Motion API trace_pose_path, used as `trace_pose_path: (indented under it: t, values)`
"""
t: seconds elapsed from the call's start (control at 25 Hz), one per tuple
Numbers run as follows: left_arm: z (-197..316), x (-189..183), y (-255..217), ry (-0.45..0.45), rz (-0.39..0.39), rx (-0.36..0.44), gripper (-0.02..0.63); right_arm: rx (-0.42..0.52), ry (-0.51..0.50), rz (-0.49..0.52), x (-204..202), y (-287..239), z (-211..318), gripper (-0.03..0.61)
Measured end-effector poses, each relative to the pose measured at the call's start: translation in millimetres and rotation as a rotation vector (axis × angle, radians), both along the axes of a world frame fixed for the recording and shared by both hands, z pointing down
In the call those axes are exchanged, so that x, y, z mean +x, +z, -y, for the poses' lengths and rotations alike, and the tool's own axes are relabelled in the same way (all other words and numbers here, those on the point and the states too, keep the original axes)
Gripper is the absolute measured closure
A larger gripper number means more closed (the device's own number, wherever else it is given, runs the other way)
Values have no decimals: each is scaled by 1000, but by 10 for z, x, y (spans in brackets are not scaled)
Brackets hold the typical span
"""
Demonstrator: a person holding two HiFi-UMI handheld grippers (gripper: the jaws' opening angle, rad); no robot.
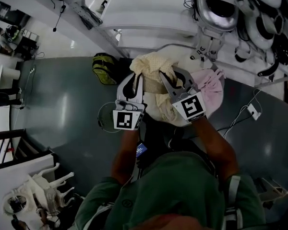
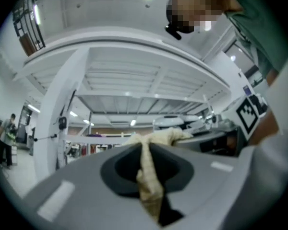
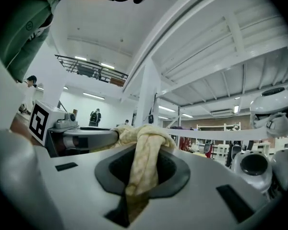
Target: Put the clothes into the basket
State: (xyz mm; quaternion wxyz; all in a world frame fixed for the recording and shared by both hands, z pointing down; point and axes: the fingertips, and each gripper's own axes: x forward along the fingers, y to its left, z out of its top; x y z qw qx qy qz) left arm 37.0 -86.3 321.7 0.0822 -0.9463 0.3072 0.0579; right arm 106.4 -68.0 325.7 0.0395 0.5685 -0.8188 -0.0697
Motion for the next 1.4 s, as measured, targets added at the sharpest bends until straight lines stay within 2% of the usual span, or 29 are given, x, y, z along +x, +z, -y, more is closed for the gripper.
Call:
trace_pose_path:
  t: [0.2,0.32,0.6,1.0,1.28,1.4]
  values:
    - [-178,-522,-275,-93,-24,48,571,53,-106,-9,-506,-340,-133,532]
    - [-203,-890,-395,-157,-32,44,571,62,-167,4,-873,-432,-123,532]
    - [-195,-2040,-428,-289,-13,35,571,35,-305,22,-2019,-394,-27,532]
    - [-4,-3533,3,-451,36,-33,571,-73,-452,42,-3529,118,243,532]
    - [152,-4304,395,-519,54,-101,571,-177,-512,47,-4339,504,461,532]
    - [230,-4542,592,-540,57,-135,571,-210,-523,20,-4569,734,559,532]
